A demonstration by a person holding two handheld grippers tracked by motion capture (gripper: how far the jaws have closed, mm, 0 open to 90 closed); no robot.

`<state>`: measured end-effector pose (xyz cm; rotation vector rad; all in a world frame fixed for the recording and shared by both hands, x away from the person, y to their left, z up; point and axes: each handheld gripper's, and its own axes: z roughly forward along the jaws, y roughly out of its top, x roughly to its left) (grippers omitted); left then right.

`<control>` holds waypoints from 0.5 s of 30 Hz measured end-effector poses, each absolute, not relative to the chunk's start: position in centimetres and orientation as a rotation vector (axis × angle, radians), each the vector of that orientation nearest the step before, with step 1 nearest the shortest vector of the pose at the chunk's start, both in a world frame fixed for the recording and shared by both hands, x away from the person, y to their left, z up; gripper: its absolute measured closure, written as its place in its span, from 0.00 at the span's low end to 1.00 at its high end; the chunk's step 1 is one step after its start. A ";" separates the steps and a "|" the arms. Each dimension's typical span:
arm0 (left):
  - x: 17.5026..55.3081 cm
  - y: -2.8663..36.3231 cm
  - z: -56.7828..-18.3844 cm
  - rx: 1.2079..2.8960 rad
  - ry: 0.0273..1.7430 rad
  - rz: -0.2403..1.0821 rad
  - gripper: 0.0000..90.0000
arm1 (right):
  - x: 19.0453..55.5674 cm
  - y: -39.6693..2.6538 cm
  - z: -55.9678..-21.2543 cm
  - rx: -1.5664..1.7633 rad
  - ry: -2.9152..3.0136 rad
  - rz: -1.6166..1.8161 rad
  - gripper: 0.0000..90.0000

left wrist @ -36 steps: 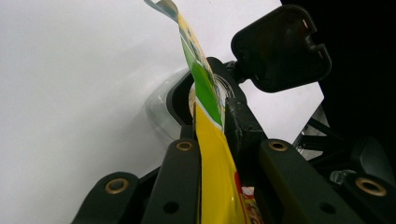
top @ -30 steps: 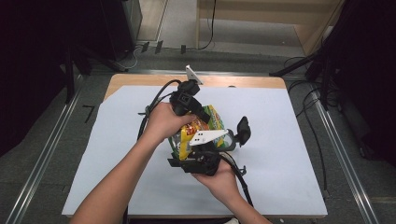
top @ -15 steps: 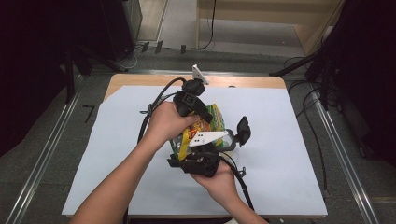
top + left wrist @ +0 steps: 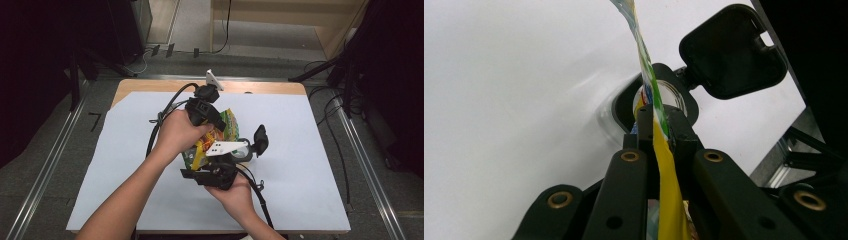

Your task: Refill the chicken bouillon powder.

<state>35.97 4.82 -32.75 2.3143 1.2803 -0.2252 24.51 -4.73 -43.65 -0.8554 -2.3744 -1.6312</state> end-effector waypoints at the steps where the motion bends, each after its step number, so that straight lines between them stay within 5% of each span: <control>1: 36.0 4.8 -32.7 2.312 1.280 -0.232 0.98 | 24.6 -4.8 -43.7 -0.863 -2.372 -1.624 0.78; 15: 36.6 4.7 -33.0 2.310 1.299 -0.316 0.96 | 24.4 -4.7 -43.2 -0.841 -2.396 -1.619 0.79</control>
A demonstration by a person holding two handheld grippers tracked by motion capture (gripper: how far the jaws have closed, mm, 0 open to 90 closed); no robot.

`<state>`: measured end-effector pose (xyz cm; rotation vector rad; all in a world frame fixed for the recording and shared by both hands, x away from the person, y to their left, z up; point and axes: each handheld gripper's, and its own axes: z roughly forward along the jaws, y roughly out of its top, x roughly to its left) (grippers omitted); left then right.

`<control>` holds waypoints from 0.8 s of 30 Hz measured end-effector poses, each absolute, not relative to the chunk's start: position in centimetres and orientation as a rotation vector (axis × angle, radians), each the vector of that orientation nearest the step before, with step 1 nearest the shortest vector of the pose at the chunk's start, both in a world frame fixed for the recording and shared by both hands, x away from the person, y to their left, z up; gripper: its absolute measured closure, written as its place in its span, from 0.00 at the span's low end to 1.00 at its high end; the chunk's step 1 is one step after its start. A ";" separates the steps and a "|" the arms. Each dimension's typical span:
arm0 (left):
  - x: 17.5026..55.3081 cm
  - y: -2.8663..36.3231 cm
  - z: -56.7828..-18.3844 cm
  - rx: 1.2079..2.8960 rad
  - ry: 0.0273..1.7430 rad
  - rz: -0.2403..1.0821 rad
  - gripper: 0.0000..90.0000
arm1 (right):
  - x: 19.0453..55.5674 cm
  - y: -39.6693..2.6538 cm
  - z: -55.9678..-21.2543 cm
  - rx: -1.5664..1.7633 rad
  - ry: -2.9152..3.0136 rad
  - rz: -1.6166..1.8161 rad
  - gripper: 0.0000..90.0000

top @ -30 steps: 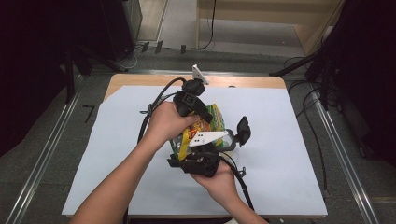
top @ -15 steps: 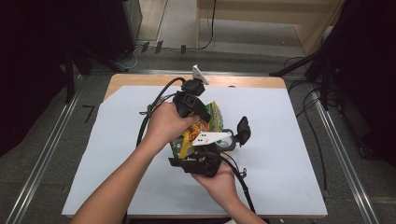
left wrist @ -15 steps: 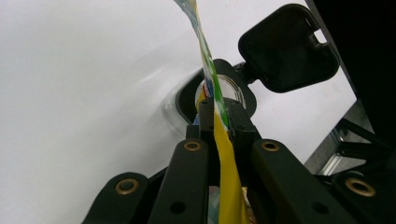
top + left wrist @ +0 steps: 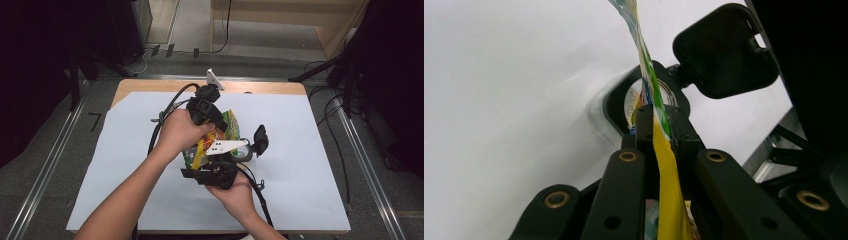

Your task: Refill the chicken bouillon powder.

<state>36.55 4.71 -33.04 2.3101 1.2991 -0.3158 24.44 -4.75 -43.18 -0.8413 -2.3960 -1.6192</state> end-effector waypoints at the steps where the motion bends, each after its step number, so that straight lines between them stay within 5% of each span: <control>1: 36.6 4.7 -33.1 2.312 1.296 -0.322 0.96 | 24.4 -4.7 -43.1 -0.835 -2.402 -1.619 0.80; 24: 36.9 4.5 -32.8 2.327 1.273 -0.271 0.90 | 24.5 -4.9 -42.6 -0.819 -2.394 -1.633 0.76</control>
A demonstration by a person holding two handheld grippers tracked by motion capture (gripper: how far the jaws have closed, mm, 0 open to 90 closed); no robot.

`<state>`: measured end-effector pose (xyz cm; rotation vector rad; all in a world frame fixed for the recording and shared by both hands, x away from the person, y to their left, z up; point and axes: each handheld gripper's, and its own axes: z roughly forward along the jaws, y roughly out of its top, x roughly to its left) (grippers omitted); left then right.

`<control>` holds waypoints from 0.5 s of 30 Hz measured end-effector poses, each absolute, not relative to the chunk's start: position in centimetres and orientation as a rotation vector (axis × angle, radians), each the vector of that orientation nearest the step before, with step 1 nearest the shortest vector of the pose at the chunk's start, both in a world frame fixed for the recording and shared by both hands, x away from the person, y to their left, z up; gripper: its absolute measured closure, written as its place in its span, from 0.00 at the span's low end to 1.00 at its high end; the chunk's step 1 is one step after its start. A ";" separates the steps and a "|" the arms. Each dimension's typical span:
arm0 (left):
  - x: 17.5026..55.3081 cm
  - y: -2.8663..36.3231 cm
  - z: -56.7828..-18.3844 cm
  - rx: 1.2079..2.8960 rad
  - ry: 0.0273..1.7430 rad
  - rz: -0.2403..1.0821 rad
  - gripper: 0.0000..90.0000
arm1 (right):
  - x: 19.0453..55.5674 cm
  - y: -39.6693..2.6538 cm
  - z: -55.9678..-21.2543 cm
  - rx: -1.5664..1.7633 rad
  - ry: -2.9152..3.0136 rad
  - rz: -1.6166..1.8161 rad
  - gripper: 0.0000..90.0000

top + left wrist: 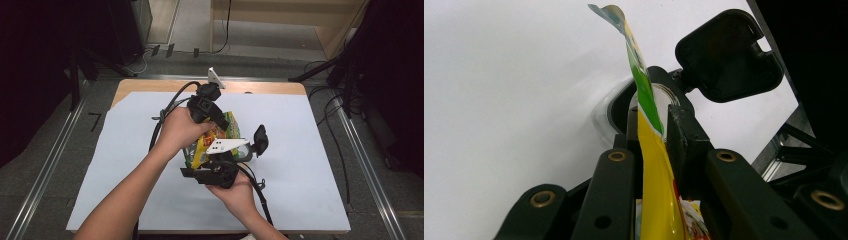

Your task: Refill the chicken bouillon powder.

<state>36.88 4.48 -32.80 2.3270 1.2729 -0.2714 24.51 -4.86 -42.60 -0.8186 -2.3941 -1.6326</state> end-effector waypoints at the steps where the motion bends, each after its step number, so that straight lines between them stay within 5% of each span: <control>1: 36.9 4.4 -32.8 2.324 1.274 -0.269 0.90 | 24.5 -4.8 -42.6 -0.818 -2.395 -1.635 0.75; 15: 36.7 4.3 -32.8 2.341 1.249 -0.251 0.87 | 24.4 -4.8 -42.5 -0.809 -2.439 -1.630 0.79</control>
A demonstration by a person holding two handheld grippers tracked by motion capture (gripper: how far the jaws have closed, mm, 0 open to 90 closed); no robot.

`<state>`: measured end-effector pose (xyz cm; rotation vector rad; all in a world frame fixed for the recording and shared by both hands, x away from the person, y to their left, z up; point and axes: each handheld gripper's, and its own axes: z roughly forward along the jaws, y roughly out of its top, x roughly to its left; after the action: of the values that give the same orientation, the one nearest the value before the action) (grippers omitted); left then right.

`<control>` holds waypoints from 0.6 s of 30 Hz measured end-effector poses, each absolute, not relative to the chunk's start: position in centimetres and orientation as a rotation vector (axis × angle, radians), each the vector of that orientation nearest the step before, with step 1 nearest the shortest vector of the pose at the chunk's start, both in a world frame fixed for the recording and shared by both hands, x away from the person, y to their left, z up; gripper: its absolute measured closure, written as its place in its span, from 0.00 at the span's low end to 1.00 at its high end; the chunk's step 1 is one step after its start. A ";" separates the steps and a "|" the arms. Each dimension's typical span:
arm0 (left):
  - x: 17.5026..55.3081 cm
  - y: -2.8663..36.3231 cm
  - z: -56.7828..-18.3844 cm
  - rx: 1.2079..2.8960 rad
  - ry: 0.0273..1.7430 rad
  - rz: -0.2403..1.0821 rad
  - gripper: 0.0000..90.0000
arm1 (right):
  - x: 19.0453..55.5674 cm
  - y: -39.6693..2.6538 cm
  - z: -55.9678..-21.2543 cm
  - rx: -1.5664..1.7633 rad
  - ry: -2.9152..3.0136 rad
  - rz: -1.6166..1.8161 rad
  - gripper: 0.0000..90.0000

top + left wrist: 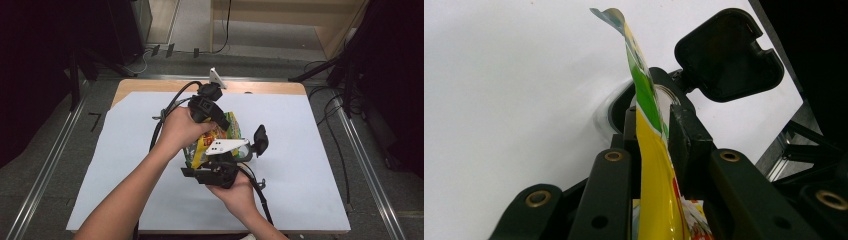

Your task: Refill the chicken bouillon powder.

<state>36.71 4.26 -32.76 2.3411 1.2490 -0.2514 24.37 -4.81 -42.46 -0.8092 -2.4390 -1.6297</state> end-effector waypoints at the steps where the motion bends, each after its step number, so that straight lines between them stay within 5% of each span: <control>1: 36.7 4.3 -32.8 2.343 1.244 -0.254 0.87 | 24.4 -4.8 -42.5 -0.810 -2.438 -1.630 0.79; 18: 36.7 4.6 -32.8 2.327 1.240 -0.255 0.91 | 24.4 -4.9 -42.4 -0.808 -2.436 -1.638 0.80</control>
<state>36.71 4.64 -32.80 2.3266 1.2403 -0.2549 24.36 -4.87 -42.45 -0.8081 -2.4359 -1.6380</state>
